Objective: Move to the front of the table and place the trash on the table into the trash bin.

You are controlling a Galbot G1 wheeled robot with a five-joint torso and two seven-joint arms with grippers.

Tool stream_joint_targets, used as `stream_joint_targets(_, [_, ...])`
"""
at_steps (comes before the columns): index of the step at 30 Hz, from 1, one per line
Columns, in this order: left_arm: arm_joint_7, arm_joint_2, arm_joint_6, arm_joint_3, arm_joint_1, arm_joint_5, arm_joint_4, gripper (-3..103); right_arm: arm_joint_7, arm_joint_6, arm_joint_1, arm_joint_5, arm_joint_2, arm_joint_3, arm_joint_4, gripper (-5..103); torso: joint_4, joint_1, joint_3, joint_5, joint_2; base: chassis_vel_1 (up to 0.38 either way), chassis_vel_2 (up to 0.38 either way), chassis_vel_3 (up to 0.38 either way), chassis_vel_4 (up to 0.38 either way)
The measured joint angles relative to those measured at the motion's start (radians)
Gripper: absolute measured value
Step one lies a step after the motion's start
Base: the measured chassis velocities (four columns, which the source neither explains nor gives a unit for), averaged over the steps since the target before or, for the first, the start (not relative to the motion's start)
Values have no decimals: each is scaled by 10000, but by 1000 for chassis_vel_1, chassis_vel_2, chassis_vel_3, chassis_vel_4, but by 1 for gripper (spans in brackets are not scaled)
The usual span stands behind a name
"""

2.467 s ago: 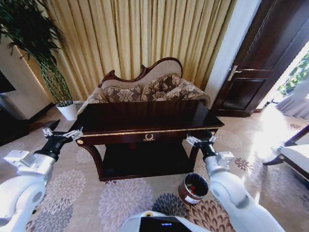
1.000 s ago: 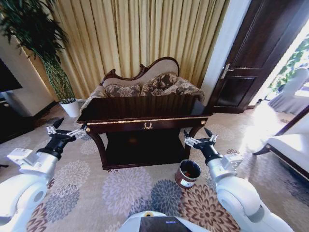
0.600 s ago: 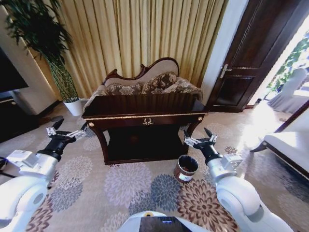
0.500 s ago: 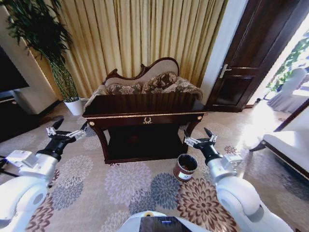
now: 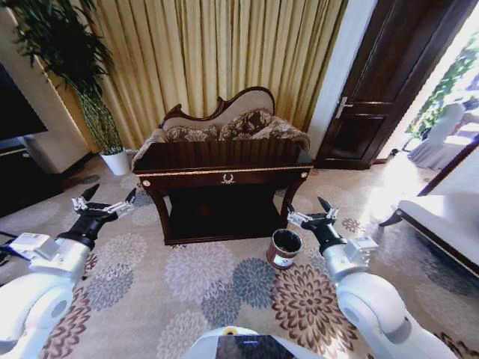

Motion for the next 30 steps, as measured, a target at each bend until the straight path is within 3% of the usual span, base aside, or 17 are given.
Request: stream_joint_targets(30, [7,-70,-75,45,-11,-5,37,100,130,2,47,44,29,31,6,100,-3,3,1,-2,-1,112,-151,-113,154])
